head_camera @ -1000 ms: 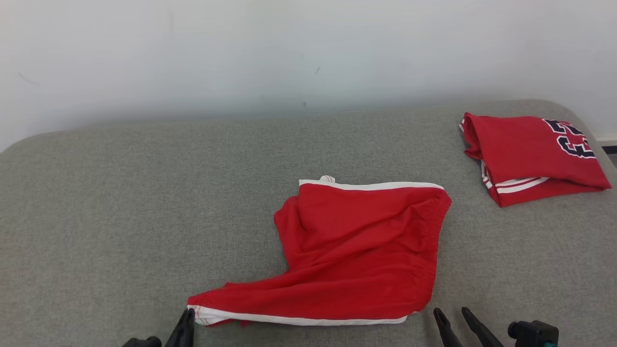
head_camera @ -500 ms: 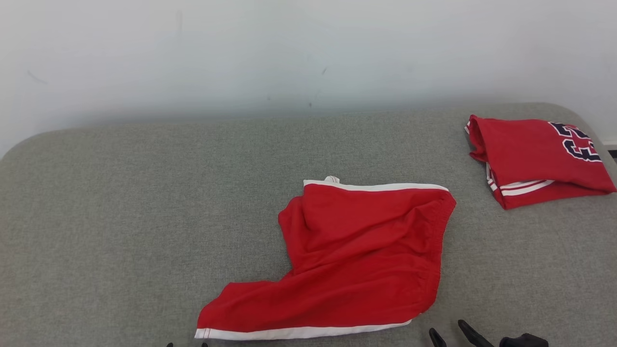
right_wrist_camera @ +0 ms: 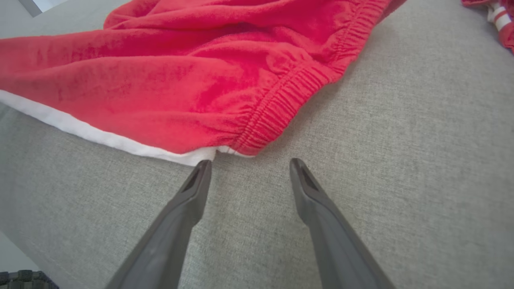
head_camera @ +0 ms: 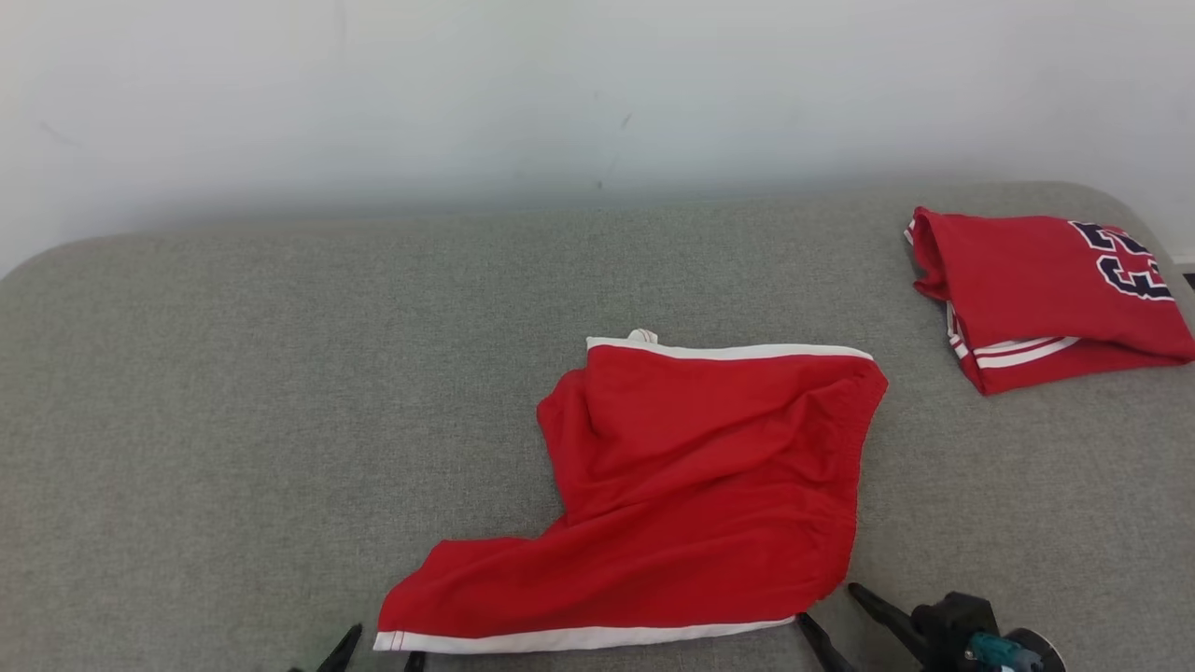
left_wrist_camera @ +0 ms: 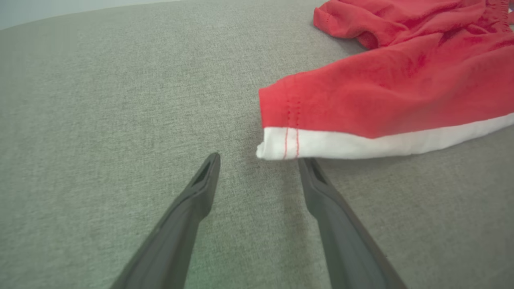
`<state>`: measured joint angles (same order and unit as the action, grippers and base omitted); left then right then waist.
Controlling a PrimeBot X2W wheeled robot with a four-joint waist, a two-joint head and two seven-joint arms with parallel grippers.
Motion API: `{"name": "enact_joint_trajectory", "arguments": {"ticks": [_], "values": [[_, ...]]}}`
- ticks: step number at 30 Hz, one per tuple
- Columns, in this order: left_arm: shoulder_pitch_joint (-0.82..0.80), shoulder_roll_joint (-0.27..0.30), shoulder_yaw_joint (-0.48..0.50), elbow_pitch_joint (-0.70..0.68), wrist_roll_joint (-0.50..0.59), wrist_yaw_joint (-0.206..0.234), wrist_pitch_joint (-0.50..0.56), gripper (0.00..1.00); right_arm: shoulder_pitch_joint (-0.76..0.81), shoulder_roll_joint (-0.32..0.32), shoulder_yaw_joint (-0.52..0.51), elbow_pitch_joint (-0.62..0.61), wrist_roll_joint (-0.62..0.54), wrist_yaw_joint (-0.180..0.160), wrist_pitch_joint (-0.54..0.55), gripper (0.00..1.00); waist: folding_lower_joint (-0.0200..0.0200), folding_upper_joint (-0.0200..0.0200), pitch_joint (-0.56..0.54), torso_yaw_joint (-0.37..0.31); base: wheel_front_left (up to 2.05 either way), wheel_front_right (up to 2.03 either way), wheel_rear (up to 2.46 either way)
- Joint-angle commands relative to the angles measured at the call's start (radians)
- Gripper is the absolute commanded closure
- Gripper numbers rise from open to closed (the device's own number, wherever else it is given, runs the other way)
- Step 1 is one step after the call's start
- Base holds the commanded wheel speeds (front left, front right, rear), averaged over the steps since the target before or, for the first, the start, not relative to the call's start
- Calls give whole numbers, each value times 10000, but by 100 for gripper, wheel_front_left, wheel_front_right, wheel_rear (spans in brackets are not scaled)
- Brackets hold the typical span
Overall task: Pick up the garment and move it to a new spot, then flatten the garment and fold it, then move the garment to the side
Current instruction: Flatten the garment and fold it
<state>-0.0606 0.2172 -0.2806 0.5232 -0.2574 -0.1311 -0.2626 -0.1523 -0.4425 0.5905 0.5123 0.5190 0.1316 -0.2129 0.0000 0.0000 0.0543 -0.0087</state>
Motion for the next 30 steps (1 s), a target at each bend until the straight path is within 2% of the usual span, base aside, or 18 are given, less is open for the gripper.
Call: {"name": "enact_joint_trajectory", "arguments": {"ticks": [1, 5, 7, 8, 9, 15, 19, 20, 21, 23, 30], "values": [[-244, 91, -131, 65, -130, 17, -28, 0, -292, -59, 213, 142, 118, -25, -82, 0, 0, 0, 84, -5, 0, 0, 0], [-575, 318, -620, 340, -391, 17, -28, 0, -966, -33, 974, 746, 452, -25, -173, 0, 0, 0, 236, 4, 0, 0, 0], [-761, 417, -941, 415, -550, 17, -28, 53, -1313, -78, 1376, 1013, 608, -25, -245, 0, 0, 0, 309, 45, 0, 0, 0], [-859, 457, -1042, 465, -665, 17, -28, 88, -1455, -98, 1605, 1115, 733, -25, -271, 55, 0, 0, 327, 74, 0, 0, 0], [-904, 472, -1134, 531, -804, 17, -28, 100, -1566, -112, 1823, 1192, 844, -25, -309, 100, 0, 0, 336, 103, 0, 0, 0], [-624, 417, -1274, 388, -1202, 17, -28, 100, -1563, -492, 2565, 990, 1394, -25, -517, 100, 0, 0, 111, 208, 0, 0, 0], [-74, 430, -1069, -379, -1186, 17, -28, 100, -953, -900, 2083, -176, 1340, -25, -521, 100, 0, 0, -51, 137, 0, 0, 0], [238, 466, -870, -959, -1109, 17, -28, 100, -589, -1215, 1838, -906, 1189, -25, -524, 100, 0, 0, -88, 81, 0, 0, 0], [238, 466, -870, -959, -1109, 17, -28, 100, -589, -1215, 1838, -906, 1189, -25, -524, 100, 0, 0, -88, 81, 0, 0, 0], [600, 585, -464, -1655, -900, 17, -28, 100, -124, -1640, 1531, -1880, 1142, -25, -524, 100, 0, 0, -122, -2, 0, 0, 0], [847, 575, 295, -2747, -516, 17, -28, 100, 340, -2483, 1037, -3282, 1509, -25, -526, 100, 0, 0, -282, -93, 0, 0, 0]]}}
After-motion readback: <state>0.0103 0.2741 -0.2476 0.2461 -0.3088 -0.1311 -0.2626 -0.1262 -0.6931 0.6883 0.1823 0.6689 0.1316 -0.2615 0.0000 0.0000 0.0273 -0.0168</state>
